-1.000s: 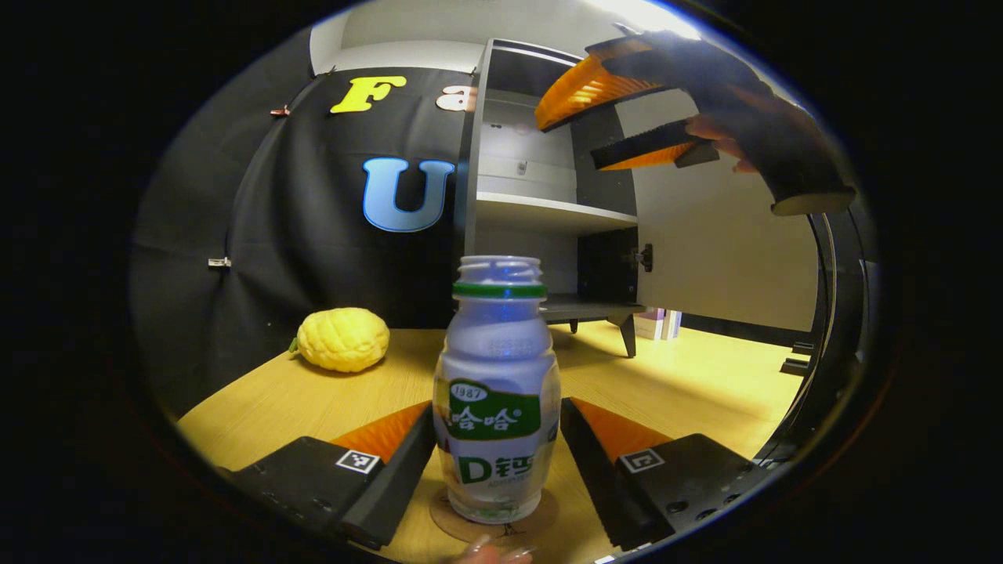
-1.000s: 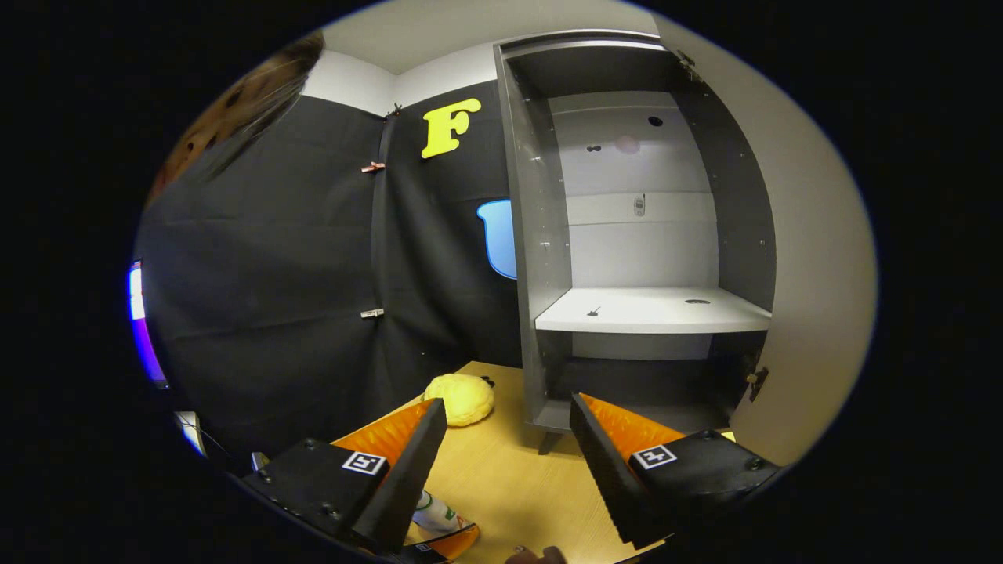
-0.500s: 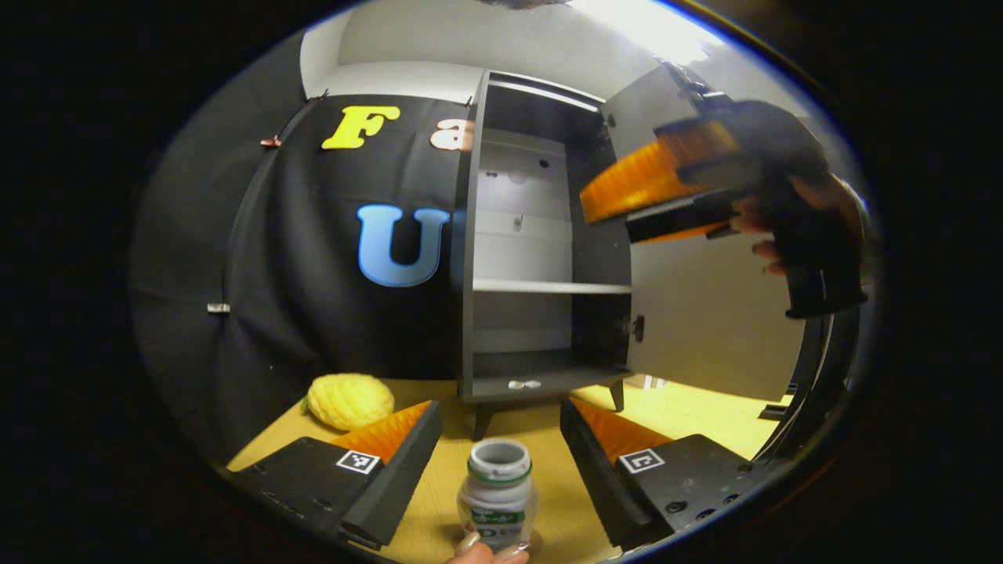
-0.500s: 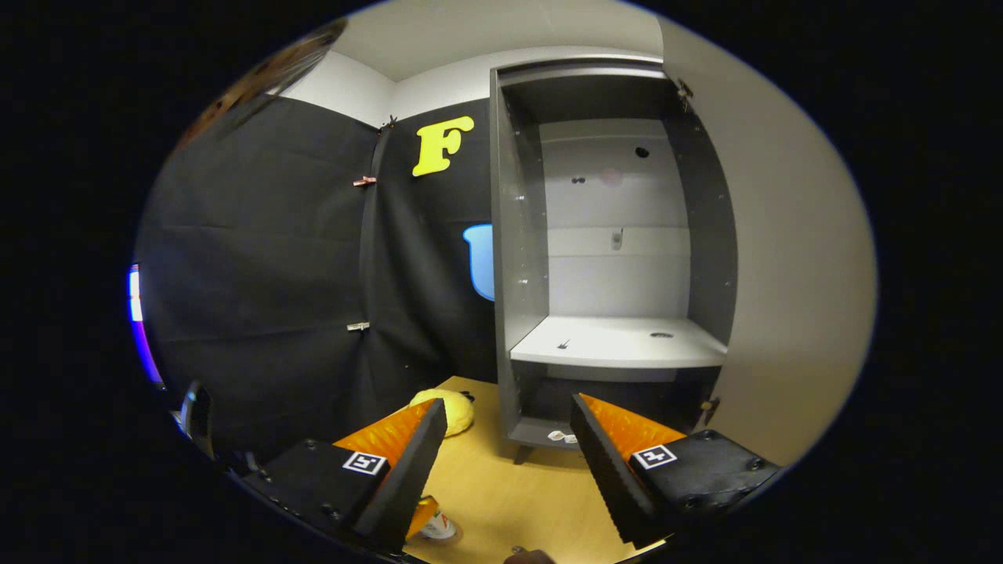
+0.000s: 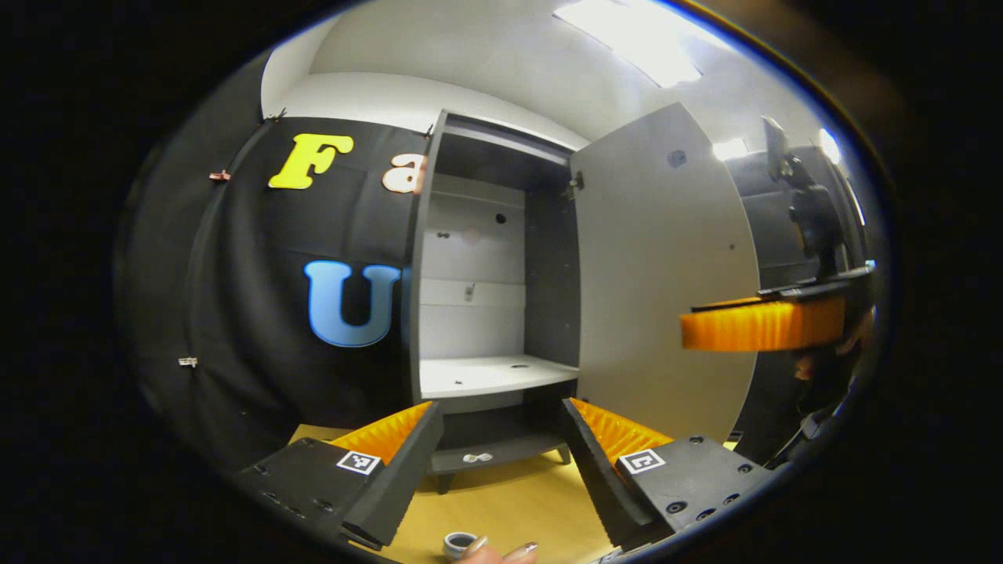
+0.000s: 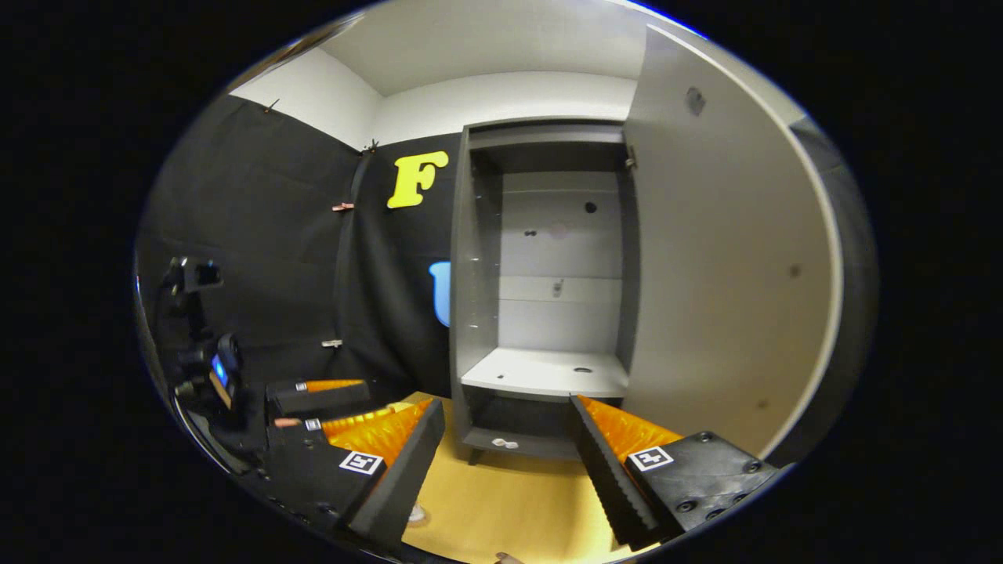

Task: Open the cabinet door with the right hand, grasp the bottle in the cabinet with the left hand and place it on the coaster, then close the cabinet door with the right hand.

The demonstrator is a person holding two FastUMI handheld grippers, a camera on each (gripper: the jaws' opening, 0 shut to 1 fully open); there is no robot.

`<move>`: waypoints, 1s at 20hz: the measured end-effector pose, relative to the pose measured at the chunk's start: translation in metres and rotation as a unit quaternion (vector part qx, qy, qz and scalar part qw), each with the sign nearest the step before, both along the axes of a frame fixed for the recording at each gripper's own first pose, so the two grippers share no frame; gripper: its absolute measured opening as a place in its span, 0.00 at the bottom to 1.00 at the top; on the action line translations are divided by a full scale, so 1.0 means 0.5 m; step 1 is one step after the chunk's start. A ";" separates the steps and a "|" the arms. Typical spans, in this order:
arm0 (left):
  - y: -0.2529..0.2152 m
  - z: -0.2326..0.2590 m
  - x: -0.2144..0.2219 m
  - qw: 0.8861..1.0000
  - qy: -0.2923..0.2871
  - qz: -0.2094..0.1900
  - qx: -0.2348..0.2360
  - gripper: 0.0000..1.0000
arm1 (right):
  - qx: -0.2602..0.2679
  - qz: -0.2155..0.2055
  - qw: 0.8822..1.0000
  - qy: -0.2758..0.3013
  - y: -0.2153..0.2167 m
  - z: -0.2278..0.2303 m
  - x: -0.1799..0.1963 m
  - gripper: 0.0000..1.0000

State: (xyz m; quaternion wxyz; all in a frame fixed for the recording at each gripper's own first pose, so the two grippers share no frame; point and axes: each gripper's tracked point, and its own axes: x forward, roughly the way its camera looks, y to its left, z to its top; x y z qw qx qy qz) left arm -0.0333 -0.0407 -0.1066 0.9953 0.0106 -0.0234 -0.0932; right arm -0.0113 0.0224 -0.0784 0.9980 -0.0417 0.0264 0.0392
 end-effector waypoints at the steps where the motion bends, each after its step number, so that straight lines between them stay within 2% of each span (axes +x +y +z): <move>1: -0.018 0.014 0.008 1.000 -0.001 -0.011 -0.008 0.93 | -0.007 -0.016 1.000 0.001 -0.027 0.005 -0.037 1.00; 5: -0.087 0.042 0.047 0.999 0.003 -0.042 -0.019 0.95 | 0.025 -0.085 0.996 -0.014 -0.138 0.055 -0.150 0.94; 8: -0.137 0.047 0.079 0.997 0.019 -0.067 -0.028 0.95 | 0.008 -0.165 0.986 -0.035 -0.271 0.093 -0.209 0.94; 9: -0.150 0.048 0.084 0.997 0.024 -0.071 -0.026 0.95 | 0.005 -0.184 0.982 -0.038 -0.314 0.108 -0.220 0.94; 10: -0.159 0.051 0.090 0.997 0.025 -0.074 -0.021 0.95 | 0.007 -0.194 0.980 -0.042 -0.351 0.124 -0.224 0.98; 12: -0.171 0.061 0.103 0.997 0.017 -0.072 -0.009 0.95 | 0.020 -0.187 0.981 -0.041 -0.386 0.136 -0.211 0.93; 13: -0.181 0.064 0.108 0.997 0.012 -0.078 -0.002 0.95 | 0.028 -0.177 0.983 -0.042 -0.401 0.142 -0.195 1.00; 14: -0.190 0.068 0.112 0.997 0.007 -0.081 0.002 0.95 | 0.032 -0.165 0.985 -0.041 -0.412 0.142 -0.176 1.00; 15: -0.186 0.067 0.107 0.997 0.002 -0.078 0.002 0.95 | 0.033 -0.152 0.987 -0.042 -0.419 0.144 -0.161 0.98; 18: -0.188 0.071 0.115 0.998 0.003 -0.062 -0.009 0.95 | 0.019 -0.118 0.992 -0.035 -0.438 0.140 -0.117 1.00; 20: -0.192 0.073 0.127 0.998 0.004 -0.052 -0.022 0.95 | 0.015 -0.100 0.994 -0.031 -0.443 0.139 -0.096 0.98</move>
